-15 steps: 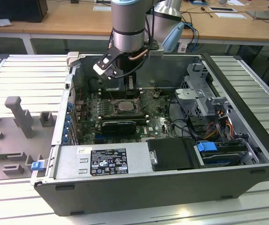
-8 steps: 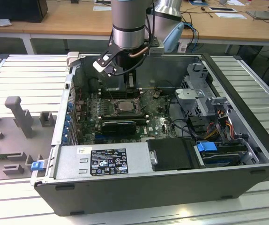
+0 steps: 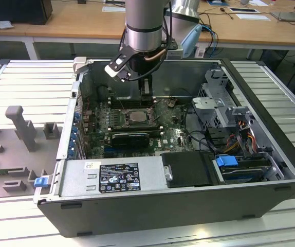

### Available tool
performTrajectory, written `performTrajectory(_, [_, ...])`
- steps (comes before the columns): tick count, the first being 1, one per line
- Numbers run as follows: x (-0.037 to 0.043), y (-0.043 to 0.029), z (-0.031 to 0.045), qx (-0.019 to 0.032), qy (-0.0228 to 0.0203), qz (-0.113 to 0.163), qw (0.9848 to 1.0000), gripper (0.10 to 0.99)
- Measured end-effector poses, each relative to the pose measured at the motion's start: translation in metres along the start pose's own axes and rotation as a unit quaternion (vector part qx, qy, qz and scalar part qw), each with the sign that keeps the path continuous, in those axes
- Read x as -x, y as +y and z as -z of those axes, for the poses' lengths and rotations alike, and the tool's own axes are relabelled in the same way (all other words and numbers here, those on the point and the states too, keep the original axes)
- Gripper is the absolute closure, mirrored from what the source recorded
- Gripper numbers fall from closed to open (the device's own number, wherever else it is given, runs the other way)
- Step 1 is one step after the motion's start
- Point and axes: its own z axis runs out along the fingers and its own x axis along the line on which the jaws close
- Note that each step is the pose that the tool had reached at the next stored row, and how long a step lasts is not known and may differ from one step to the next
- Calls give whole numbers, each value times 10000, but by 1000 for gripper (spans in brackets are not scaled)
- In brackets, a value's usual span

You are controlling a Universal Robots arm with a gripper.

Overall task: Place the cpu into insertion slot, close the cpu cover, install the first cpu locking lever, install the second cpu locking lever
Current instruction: 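Close the cpu cover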

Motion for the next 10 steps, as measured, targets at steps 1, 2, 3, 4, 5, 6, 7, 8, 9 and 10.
performTrajectory(1, [0, 2, 8, 0, 0, 1, 10000, 980])
performTrajectory(2, [-1, 5, 12, 0, 1, 1, 10000, 980])
performTrajectory(3, [-1, 12, 15, 1, 2, 1, 10000, 980])
performTrajectory(4, [-1, 18, 17, 0, 1, 1, 10000, 980])
performTrajectory(5, [-1, 37, 19, -2, 1, 1, 10000, 980])
performTrajectory(6, [-2, 46, 20, -2, 1, 1, 10000, 980])
performTrajectory(7, [-2, 52, 22, -3, 0, 1, 10000, 980])
performTrajectory(8, [-2, 64, 29, -4, 0, 1, 10000, 980])
performTrajectory(9, [-2, 69, 33, -4, 0, 1, 10000, 980])
performTrajectory(10, [-2, 74, 35, -4, 1, 1, 10000, 980])
